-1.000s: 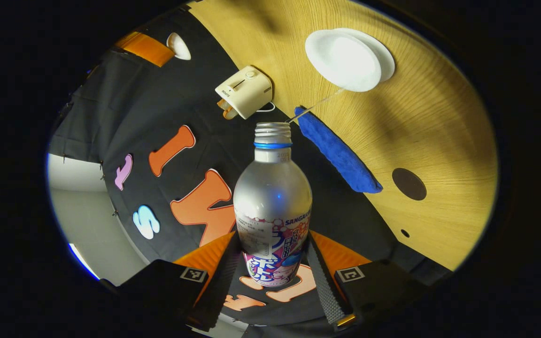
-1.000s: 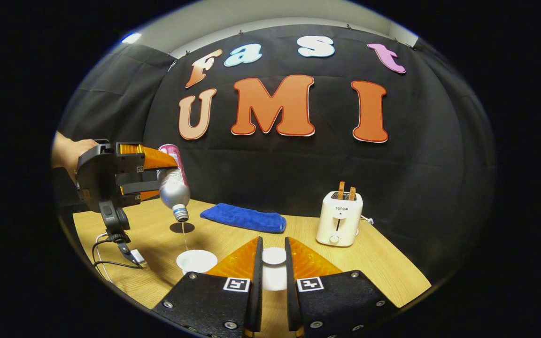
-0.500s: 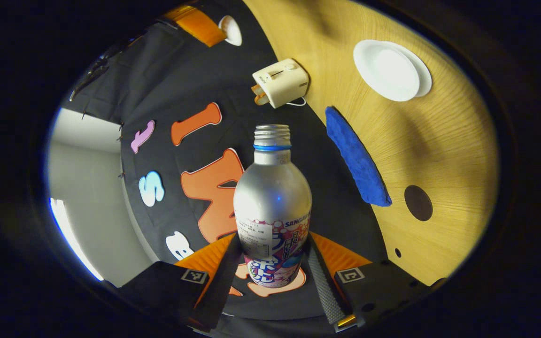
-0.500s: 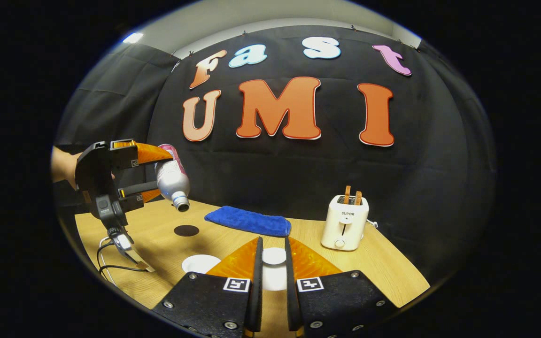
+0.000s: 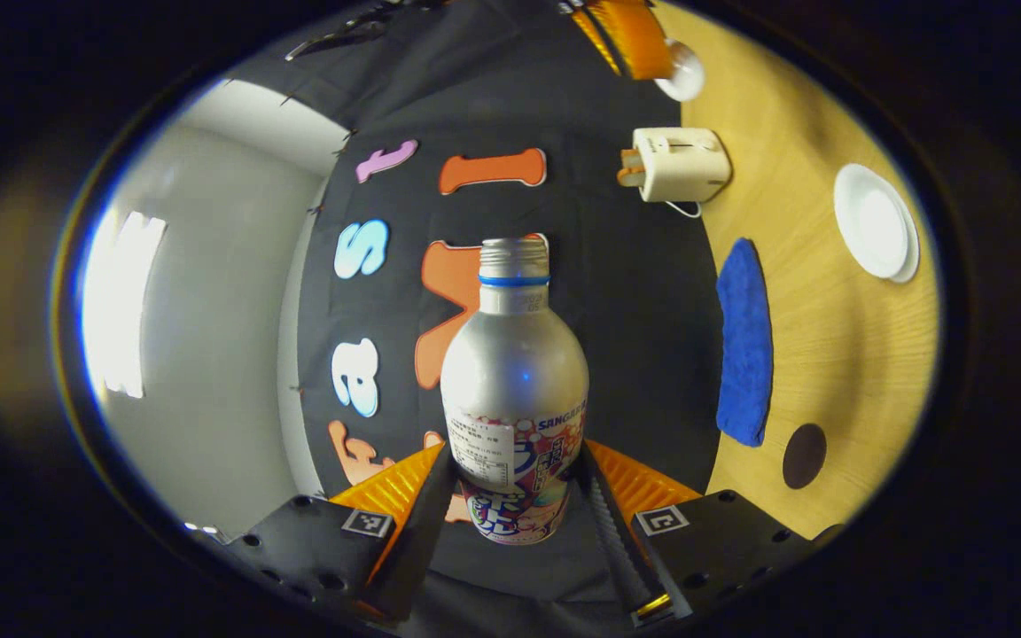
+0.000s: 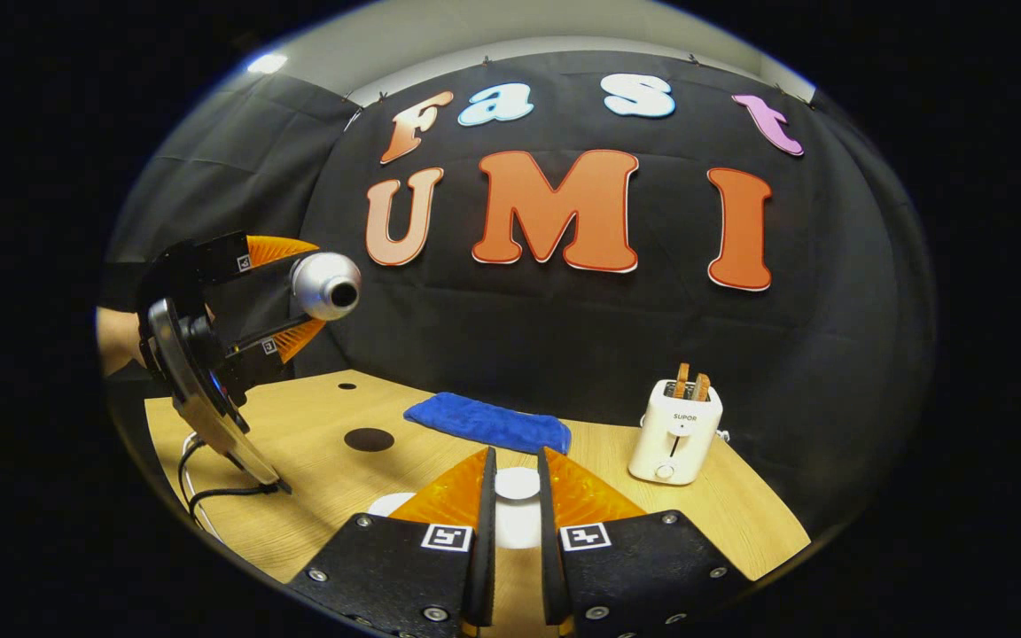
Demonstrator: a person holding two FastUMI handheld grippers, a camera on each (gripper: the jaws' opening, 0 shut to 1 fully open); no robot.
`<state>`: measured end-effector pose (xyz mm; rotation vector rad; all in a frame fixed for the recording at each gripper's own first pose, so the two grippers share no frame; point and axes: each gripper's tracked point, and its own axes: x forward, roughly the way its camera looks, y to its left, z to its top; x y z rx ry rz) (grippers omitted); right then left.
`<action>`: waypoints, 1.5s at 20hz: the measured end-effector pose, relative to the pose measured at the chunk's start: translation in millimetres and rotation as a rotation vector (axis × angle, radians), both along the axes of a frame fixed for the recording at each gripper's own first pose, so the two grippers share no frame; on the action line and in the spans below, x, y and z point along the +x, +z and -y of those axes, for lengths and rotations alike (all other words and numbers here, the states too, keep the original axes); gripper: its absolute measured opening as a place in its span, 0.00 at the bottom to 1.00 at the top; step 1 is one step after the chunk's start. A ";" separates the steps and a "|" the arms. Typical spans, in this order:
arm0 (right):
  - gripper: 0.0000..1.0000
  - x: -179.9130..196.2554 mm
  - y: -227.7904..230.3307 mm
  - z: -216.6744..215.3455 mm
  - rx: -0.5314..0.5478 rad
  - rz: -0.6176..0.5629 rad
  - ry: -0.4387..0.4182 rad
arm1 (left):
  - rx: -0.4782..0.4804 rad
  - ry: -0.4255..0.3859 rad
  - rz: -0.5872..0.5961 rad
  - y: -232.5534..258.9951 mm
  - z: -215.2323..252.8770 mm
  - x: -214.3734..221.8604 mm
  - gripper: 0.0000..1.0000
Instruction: Open the teacup lid with one hand, grasp the water bottle and pour water into the teacup with the other hand; after pouring, place the water bottle on the coaster and then close the teacup lid.
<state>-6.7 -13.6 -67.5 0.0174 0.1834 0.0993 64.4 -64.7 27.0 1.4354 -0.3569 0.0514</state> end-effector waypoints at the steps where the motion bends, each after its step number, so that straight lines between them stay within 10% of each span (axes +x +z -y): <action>1: 0.22 0.9 0.3 -2.3 -0.003 0.000 0.000 | -0.058 -0.004 0.012 4.8 -4.3 -1.6 0.84; 9: 0.22 9.4 8.6 -19.6 -0.011 0.005 0.014 | -0.582 -0.021 0.095 32.7 -48.4 3.1 0.83; 19: 0.22 22.2 8.9 -42.3 0.000 0.012 0.047 | -1.178 0.003 -0.083 -25.7 -84.5 42.5 0.83; 30: 0.22 36.1 -6.2 -40.6 0.015 -0.016 0.053 | -1.528 0.057 -0.382 -123.9 -95.2 91.7 0.84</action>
